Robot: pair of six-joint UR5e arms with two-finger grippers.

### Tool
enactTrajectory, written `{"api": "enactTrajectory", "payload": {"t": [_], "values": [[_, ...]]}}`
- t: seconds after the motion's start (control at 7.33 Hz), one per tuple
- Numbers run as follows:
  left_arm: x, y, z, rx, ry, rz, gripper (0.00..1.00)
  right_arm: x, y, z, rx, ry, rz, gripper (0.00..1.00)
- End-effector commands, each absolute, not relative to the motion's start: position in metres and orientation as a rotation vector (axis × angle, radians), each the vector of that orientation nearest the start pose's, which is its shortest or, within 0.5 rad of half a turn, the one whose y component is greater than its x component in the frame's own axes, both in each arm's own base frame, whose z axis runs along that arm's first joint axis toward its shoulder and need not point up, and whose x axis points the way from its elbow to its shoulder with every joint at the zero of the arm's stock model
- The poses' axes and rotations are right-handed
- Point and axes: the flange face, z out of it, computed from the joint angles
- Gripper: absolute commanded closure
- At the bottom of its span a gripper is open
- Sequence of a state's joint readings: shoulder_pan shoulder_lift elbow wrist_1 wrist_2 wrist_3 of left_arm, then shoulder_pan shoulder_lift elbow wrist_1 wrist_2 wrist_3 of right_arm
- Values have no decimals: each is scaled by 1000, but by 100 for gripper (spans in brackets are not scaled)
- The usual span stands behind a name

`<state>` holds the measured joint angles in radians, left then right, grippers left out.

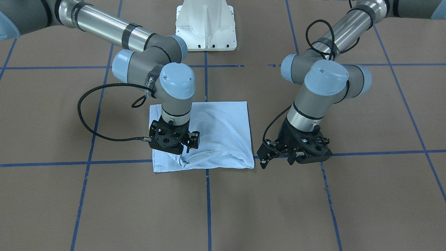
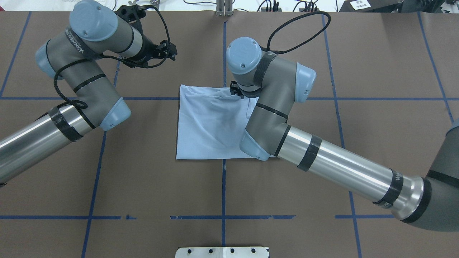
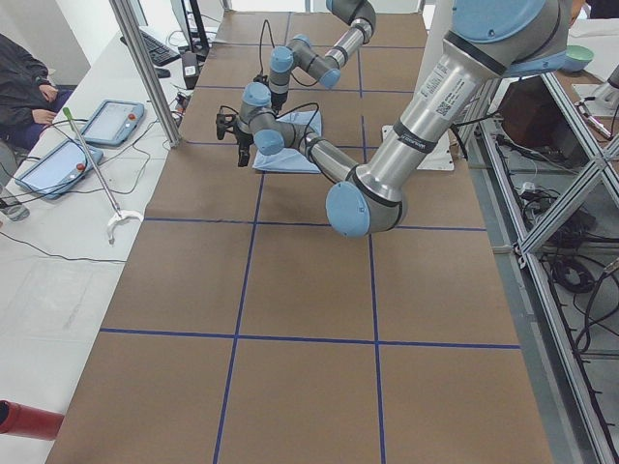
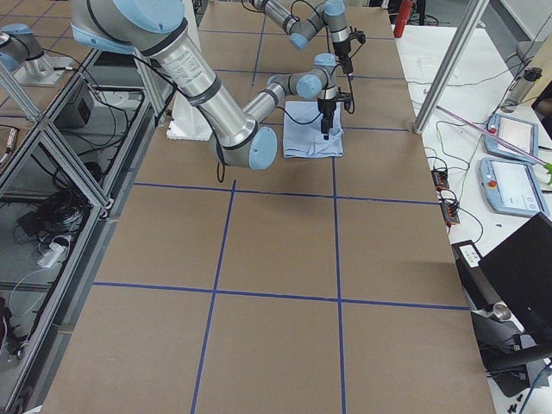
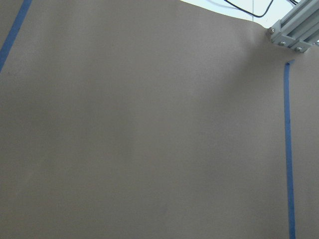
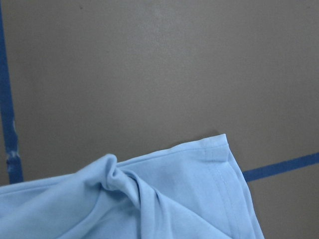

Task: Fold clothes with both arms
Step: 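Press the folded corner flat with the right gripper while the left withdraws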

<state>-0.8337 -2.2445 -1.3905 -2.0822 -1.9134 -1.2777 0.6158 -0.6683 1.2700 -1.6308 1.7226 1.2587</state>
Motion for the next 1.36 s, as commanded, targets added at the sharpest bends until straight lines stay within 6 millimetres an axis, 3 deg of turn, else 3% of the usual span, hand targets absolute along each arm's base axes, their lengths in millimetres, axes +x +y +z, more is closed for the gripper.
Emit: {"api": "enactTrajectory", "payload": {"t": [0.0,0.68,0.82,1.09,1.23], "values": [[426,-616,276,266,1015,-314,0,-591,-560,250,121,-491,172,0],[426,-616,274,270,1022,-313,0,-583,-565,276,118,-385,76,0],[427,-616,273,270,1023,-314,0,-570,-576,279,124,-356,58,0],[427,-616,270,272,1025,-313,0,-548,-598,313,137,-277,0,0],[425,-614,266,276,1031,-311,0,-527,-622,330,154,-225,-35,0]]}}
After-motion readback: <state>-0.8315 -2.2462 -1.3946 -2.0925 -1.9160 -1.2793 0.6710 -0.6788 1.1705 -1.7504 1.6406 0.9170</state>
